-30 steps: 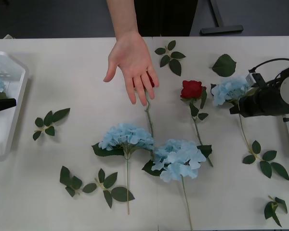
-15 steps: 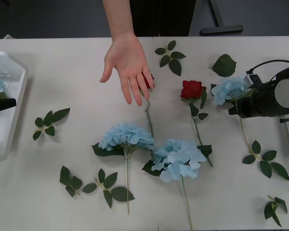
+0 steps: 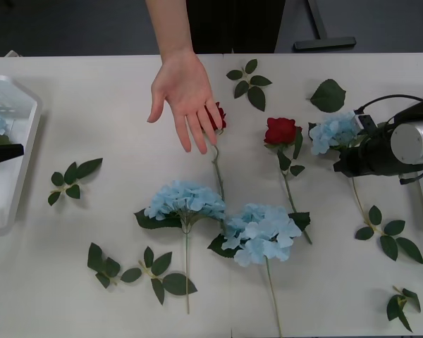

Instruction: Place the red flowers into the right box and the blue flowers into the left box. If a person shows an open palm, hand one flower to the person first, then continue sorting.

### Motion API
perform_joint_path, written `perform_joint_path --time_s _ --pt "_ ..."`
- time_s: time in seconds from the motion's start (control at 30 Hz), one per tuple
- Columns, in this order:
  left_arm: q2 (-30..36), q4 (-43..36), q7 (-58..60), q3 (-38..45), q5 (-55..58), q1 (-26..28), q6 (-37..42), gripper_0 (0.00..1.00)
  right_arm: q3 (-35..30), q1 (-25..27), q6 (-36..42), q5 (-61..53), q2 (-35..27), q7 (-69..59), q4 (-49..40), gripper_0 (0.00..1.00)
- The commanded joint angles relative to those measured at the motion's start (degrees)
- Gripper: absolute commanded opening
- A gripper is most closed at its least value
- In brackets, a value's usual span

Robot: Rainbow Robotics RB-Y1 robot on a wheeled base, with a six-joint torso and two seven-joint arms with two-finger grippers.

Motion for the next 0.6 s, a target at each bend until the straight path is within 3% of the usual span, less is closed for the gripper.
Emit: perform_joint_path --time_s 0.03,0.1,0.13,0.43,0.6 --pt "3.1 -0.5 0.8 -0.5 0.8 0.6 -0.6 1.0 0.1 -0.4 -0.7 1.2 1.4 -1.5 0.0 0.34" --pt "3.1 -0.5 0.8 -0.5 0.8 0.6 -0.6 1.0 0.2 -0.4 -0.6 1.6 1.4 -1.6 0.0 0.06" --pt "3.1 -0.5 0.8 -0.5 0.8 0.6 -0.6 1.0 0.2 -0.4 -0.6 1.6 1.4 -1.7 0.0 0.0" --pt "3.1 -0.5 0.8 -0.5 0.8 0.6 -0.6 1.0 0.0 -0.6 -0.6 1.6 1.4 -1.9 0.0 0.0" --pt "3.1 -0.5 0.8 -0.5 0.8 0.6 -0.6 1.0 -4.9 -1.8 1.5 0.5 1.4 -1.2 0.0 0.0"
